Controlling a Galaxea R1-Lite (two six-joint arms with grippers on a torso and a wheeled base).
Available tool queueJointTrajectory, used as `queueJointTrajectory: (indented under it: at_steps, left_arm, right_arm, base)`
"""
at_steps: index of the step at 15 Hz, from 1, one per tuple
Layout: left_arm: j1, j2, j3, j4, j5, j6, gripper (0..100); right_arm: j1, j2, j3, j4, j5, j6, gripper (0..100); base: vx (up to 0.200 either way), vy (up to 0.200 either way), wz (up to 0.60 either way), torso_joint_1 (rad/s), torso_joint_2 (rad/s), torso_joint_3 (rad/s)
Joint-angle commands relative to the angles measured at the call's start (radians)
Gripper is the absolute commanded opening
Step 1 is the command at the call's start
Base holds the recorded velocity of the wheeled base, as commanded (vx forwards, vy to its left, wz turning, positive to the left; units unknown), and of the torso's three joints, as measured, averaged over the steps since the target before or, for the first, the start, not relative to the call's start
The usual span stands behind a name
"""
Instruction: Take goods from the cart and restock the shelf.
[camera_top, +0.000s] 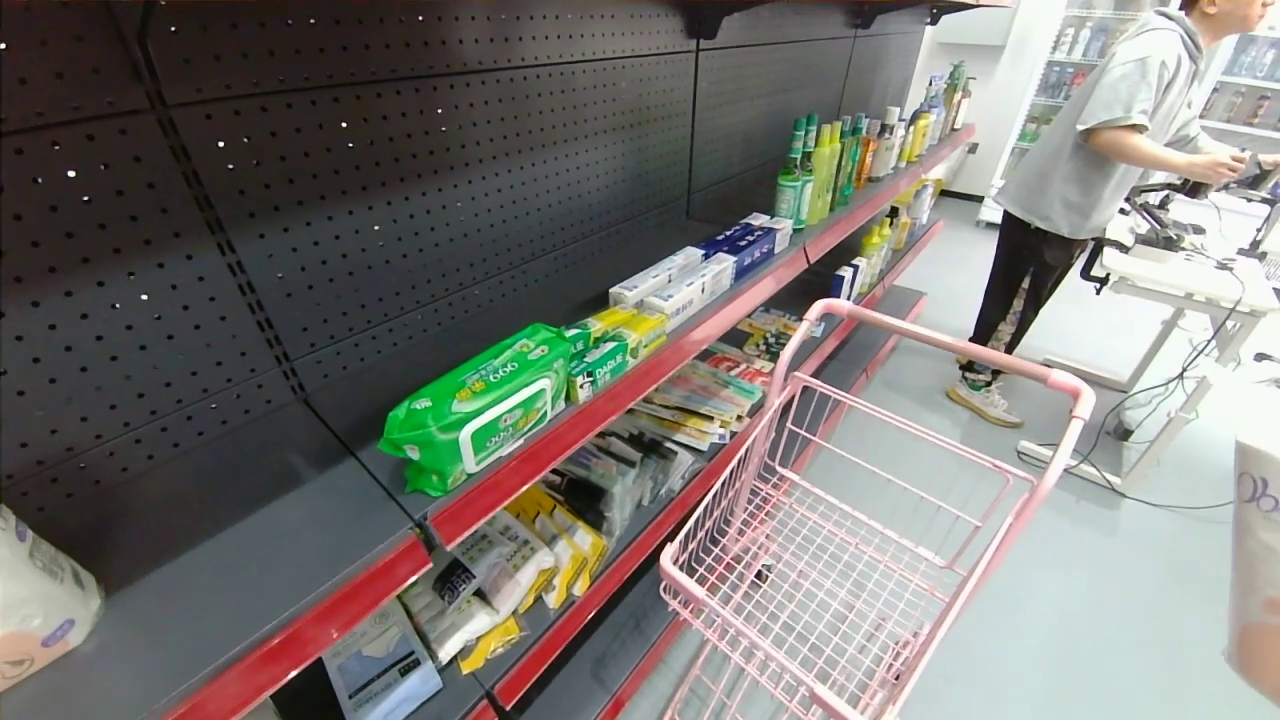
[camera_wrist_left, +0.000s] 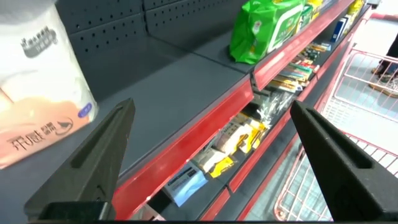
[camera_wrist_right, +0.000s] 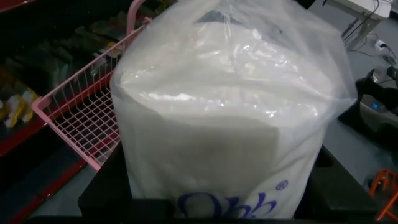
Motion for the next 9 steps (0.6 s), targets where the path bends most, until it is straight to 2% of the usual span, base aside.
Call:
queueJointTrajectory:
  at_steps: [1,9]
  left_arm:
    - [0.000,0.001,0.000,0.000,0.000,0.000,100]
    - [0.000,0.001,0.000,0.000,0.000,0.000,100]
  right_arm:
    - [0.000,0.018,0.002,0.002,0.000,0.000,0]
    - [0.000,0.021,0.007,0.005,0.000,-0.011,0]
  base:
    - [0.000,0.000,0.00,0.159,-0.36,-0.178]
    - [0.000,0.000,0.00,0.135,-0.30,-0.160]
